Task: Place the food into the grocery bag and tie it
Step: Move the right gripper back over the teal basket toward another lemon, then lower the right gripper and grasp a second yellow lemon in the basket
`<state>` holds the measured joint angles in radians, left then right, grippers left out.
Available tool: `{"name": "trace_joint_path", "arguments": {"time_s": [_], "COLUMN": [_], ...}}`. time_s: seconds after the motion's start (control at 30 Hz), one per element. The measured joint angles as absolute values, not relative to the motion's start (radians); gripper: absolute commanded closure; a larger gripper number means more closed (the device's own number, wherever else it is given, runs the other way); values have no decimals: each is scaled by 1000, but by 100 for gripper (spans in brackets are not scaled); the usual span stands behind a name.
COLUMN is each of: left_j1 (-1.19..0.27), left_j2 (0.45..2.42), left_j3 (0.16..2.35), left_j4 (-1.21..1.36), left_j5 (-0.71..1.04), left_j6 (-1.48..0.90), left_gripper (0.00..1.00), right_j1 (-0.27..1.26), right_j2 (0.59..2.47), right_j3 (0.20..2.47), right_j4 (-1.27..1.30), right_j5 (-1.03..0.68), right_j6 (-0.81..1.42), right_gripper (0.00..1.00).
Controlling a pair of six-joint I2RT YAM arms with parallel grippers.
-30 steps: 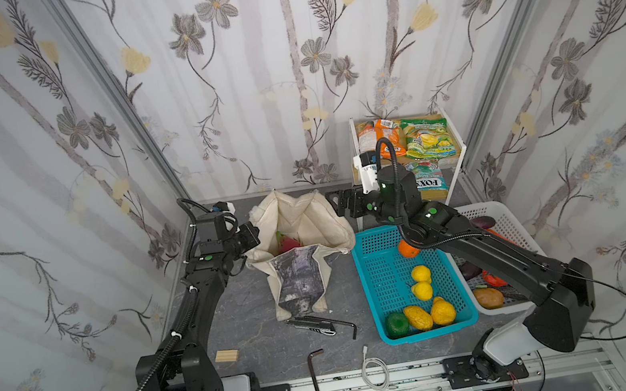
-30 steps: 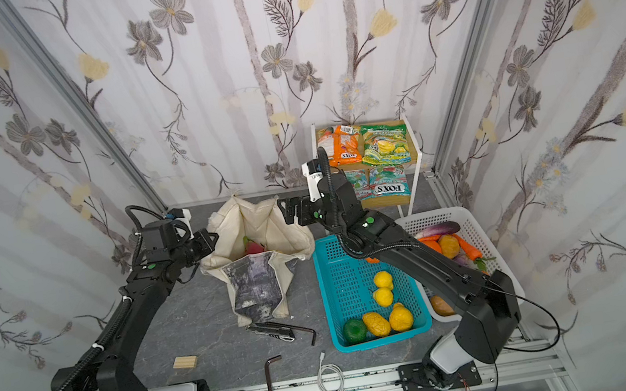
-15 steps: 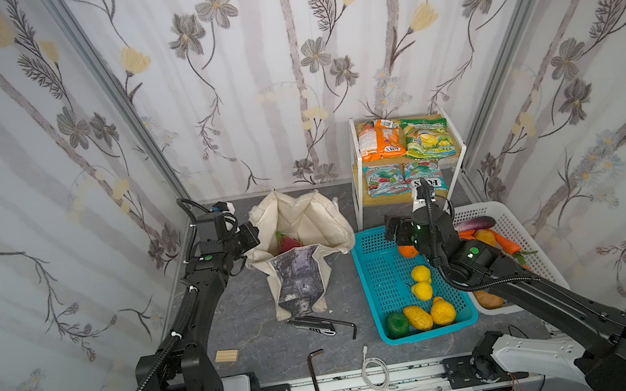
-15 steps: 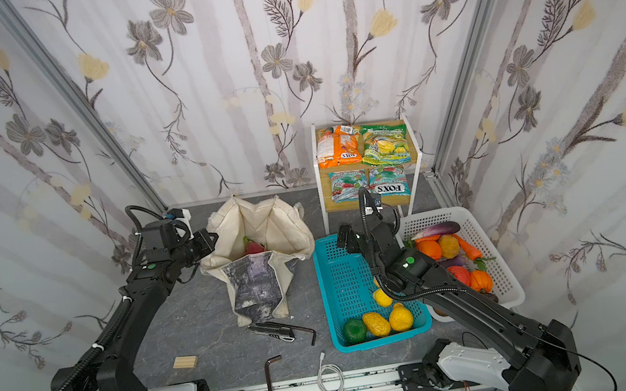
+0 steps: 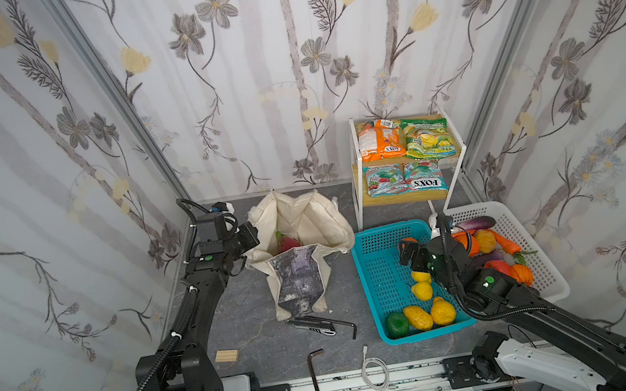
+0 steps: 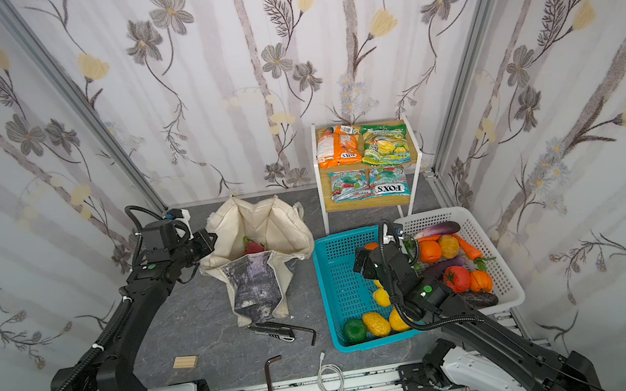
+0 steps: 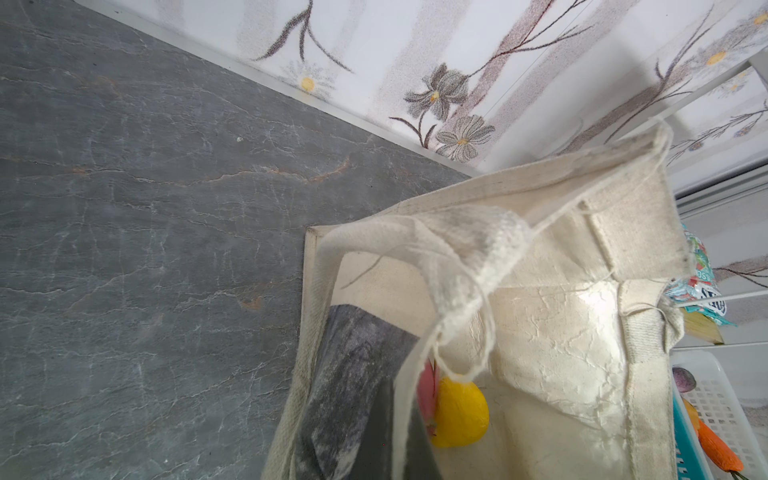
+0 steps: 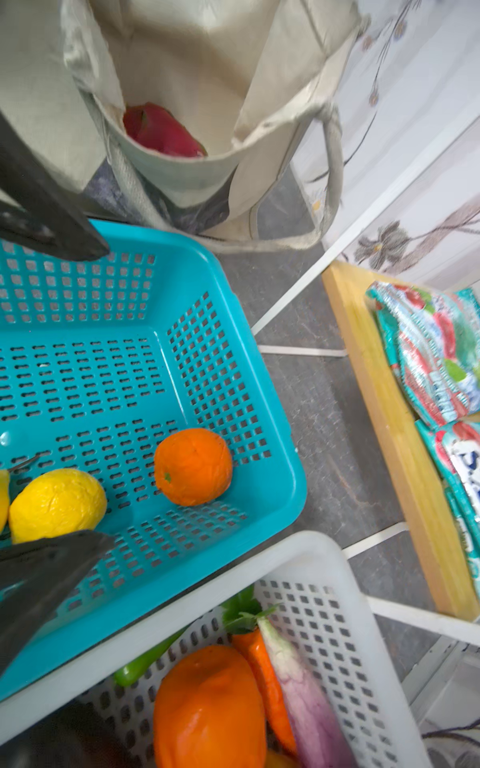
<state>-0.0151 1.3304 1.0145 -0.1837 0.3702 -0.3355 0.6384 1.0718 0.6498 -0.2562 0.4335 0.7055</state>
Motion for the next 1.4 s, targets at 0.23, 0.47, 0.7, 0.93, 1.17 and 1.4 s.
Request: {"name": "trace_joint_path", "arguments": {"time_s": [0.23,0.47,0.7,0.93,1.17,1.4], "left_j1": [-15,-15,-15,-18,-20,-22], "left_j2": [1324,1321,1314,1314,1313,1313], "left_j3": [1013,1013,1013,1013,1012,1012], "left_j4": [-184,-184,-184,-184,-184,-184], "left_j5": [368,367,368,367,367,366], "left_j6": [-333,-333,-333,-333,-333,-333], "left_gripper": [100,100,100,100,100,100], "right_j1": [639,638,637,635,635,629], "right_j2": [1344,1303,1282,1331,1370,1406], "right_j3": [760,694,636,627,607,594], "right_j4": [-466,-535,-533,-524,-510,-460], "right_j5": [403,360,280,269,269,263], "right_j6": [827,880,905,907,907,907], "right_gripper": [0,8,16,18,21,31]}}
